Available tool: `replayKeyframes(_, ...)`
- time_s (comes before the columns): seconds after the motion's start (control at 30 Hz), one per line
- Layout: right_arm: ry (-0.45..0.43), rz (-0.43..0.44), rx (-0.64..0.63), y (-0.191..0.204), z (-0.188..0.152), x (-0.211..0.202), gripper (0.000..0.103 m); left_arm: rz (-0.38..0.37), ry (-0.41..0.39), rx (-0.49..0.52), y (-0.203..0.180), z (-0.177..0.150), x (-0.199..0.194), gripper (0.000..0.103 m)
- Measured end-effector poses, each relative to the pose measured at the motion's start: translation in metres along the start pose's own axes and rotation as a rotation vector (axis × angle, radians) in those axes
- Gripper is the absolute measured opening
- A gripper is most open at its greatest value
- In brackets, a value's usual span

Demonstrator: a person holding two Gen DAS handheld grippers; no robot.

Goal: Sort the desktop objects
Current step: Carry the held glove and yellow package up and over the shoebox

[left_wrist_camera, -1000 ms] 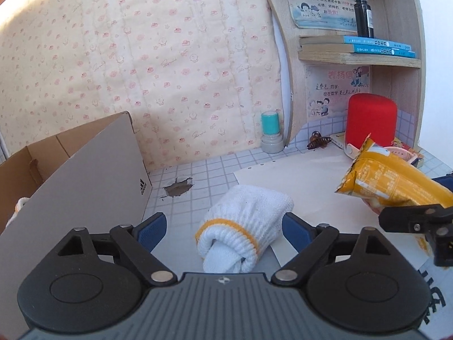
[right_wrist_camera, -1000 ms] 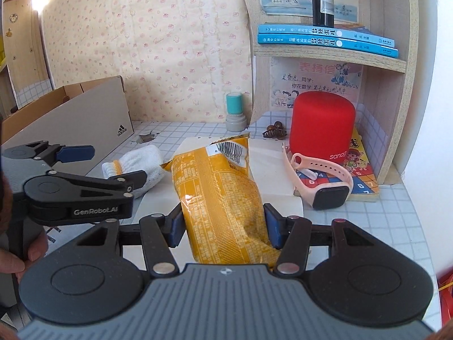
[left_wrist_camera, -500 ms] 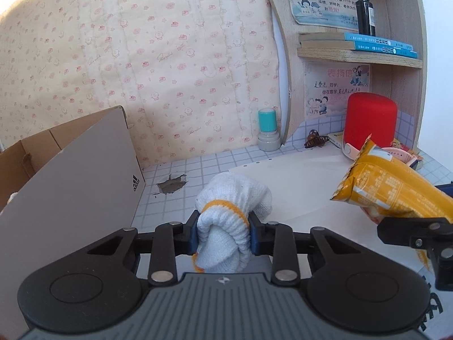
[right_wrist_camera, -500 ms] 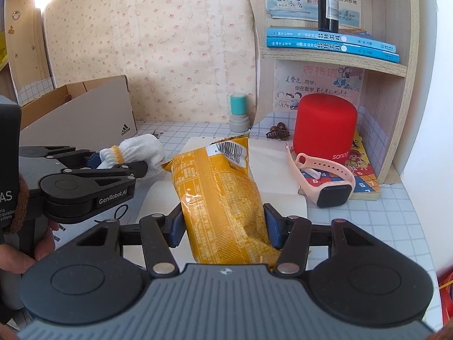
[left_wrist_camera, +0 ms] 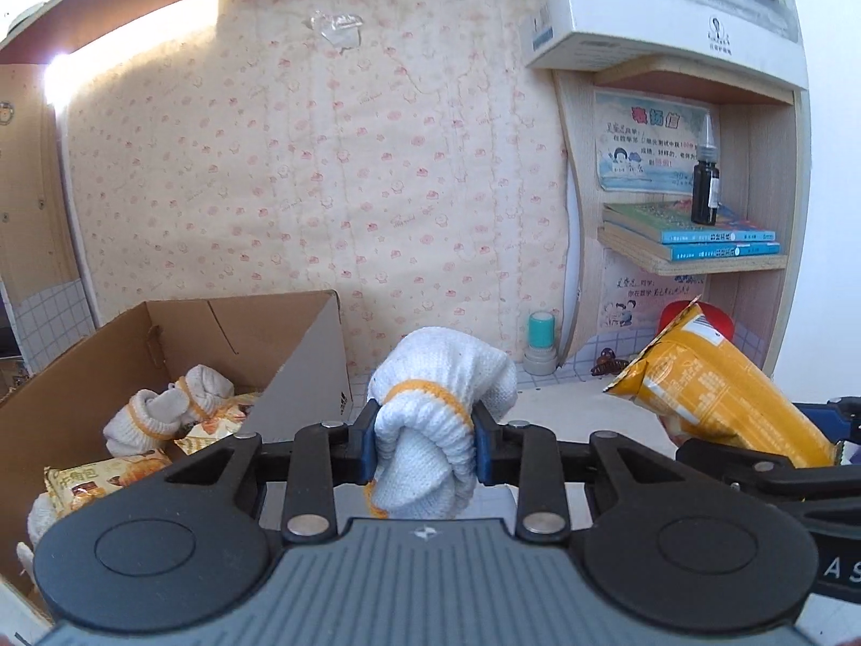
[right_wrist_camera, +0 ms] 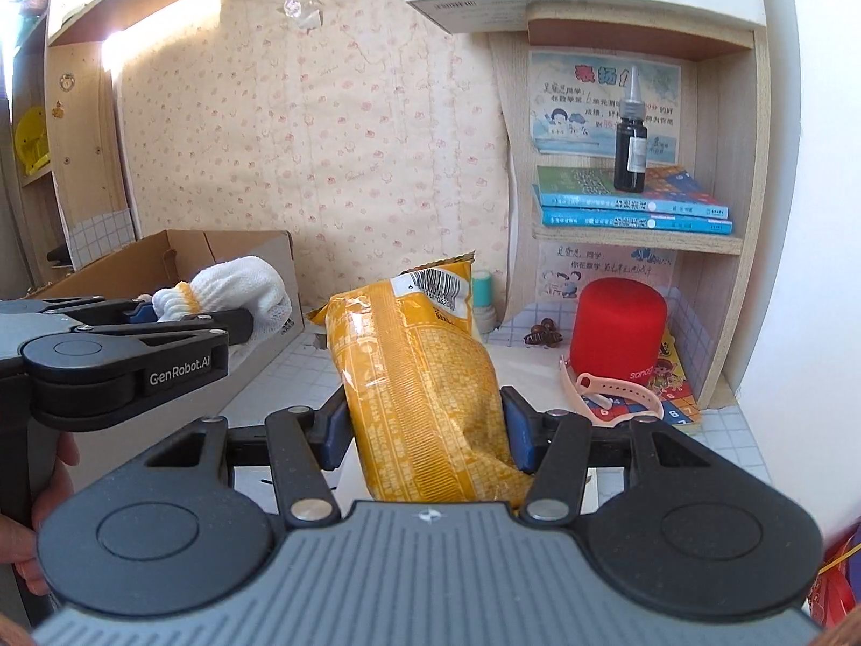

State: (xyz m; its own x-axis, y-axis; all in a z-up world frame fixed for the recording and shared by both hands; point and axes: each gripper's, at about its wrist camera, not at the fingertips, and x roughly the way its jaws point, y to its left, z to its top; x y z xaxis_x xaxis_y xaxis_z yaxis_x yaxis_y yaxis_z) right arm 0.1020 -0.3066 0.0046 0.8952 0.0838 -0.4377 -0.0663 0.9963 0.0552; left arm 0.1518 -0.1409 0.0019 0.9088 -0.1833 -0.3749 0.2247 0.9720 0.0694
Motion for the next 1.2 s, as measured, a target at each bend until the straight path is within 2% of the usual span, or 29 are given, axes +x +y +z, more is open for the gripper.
replayKeyframes(0.3, -0.058, 0.026, -0.009, 0.047, 0.012, -0.032, 0.055, 0.061, -0.072, -0.051, 0.037, 0.004, -0.058, 0.034)
replayKeyframes(0.6, -0.096, 0.077, -0.055, 0.116, 0.023, -0.045, 0.055, 0.147, -0.111, -0.113, 0.084, 0.000, -0.097, 0.034)
replayKeyframes(0.83, -0.101, 0.113, -0.085, 0.154, 0.029, -0.043, 0.055, 0.205, -0.114, -0.148, 0.119, -0.005, -0.108, 0.034)
replayKeyframes(1.2, -0.082, 0.132, -0.122, 0.186, 0.035, -0.027, 0.055, 0.236, -0.111, -0.173, 0.148, -0.012, -0.108, 0.034)
